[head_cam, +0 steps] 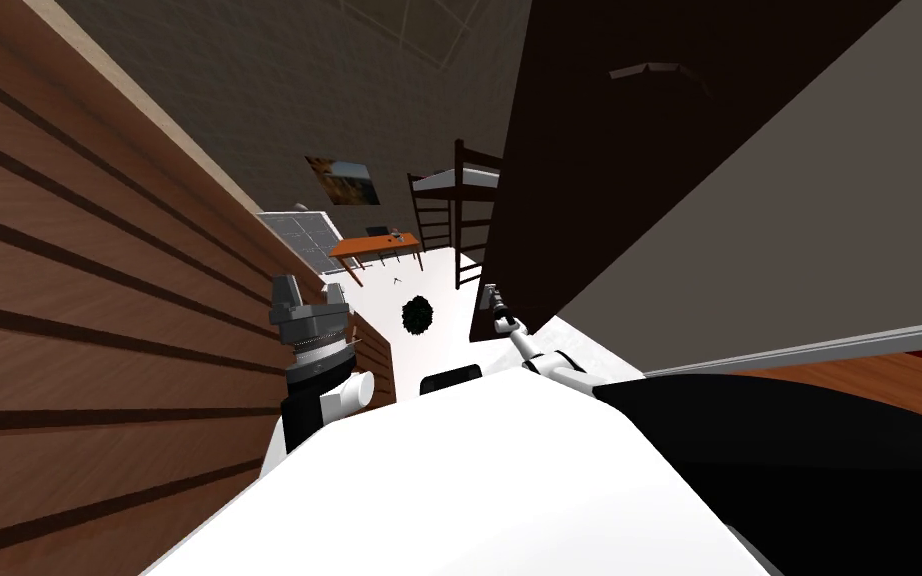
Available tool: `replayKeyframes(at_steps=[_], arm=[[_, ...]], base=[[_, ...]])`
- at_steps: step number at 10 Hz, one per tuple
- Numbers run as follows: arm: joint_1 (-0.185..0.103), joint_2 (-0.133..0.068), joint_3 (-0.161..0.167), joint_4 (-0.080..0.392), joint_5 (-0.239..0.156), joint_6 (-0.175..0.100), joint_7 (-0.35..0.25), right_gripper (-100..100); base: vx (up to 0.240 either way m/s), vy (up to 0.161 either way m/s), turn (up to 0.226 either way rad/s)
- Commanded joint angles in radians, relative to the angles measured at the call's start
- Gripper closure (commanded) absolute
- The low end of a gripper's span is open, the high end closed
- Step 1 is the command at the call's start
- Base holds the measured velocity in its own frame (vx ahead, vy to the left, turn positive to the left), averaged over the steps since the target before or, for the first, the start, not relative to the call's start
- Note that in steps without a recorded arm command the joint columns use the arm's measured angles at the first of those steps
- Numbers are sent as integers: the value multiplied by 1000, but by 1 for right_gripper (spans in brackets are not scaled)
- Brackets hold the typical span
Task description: Push the door open
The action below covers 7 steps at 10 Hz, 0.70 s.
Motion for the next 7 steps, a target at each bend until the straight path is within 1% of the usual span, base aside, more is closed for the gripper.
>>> replayKeyframes(at_steps=[1, 2, 4, 5, 6, 7], arm=[[-21, 10, -31, 19, 0, 2, 18, 100], [-28, 19, -42, 27, 2, 5, 27, 100], [-37, 31, -59, 39, 3, 9, 39, 100], [-29, 28, -53, 33, 3, 11, 35, 100], [-42, 33, -85, 41, -2, 1, 64, 100], [-46, 35, -95, 44, -4, -3, 74, 100]], base=[[156, 83, -75], [172, 89, -73], [173, 54, -49], [75, 20, -16], [2, -52, 46], [-36, -79, 67]])
